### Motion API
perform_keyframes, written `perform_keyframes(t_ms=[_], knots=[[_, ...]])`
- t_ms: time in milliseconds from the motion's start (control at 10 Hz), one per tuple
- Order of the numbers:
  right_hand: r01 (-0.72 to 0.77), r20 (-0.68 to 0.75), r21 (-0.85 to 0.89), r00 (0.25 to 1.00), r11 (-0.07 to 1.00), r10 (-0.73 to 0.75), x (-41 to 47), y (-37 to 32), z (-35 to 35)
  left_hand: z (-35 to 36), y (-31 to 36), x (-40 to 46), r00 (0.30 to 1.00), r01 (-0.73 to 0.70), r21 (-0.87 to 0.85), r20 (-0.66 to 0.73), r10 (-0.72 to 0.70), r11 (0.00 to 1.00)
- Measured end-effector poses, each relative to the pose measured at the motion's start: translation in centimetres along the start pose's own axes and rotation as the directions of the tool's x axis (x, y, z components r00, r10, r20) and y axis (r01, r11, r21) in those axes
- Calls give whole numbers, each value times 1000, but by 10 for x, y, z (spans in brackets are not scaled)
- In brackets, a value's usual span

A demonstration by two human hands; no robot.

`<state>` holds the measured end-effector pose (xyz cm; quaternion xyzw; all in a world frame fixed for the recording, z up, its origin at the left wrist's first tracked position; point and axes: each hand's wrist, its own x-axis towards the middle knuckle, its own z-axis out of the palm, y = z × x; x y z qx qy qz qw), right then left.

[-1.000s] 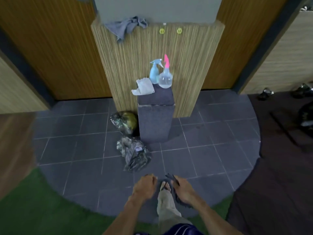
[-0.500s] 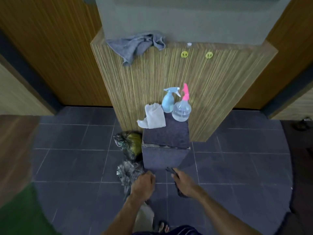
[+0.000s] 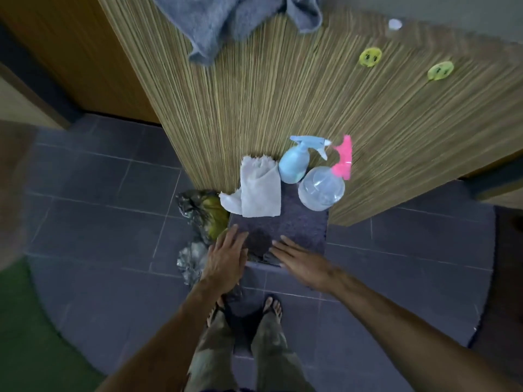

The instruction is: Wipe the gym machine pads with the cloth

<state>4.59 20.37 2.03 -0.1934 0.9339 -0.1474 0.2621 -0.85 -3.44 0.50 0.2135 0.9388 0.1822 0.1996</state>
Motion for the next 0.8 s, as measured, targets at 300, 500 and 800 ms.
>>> perform_keyframes(t_ms=[300, 500, 800], knots=[[344, -103, -386, 906, 856, -411, 56, 72, 34, 62, -29, 52, 992, -110, 170, -47, 120, 979], [347, -69, -369, 915, 862, -398, 65, 90, 47, 78, -34, 52, 988, -102, 173, -96, 120, 980], [229, -138, -201, 956, 952, -259, 33, 61, 24, 59, -22, 37, 998, -67, 152, -5, 68, 986]])
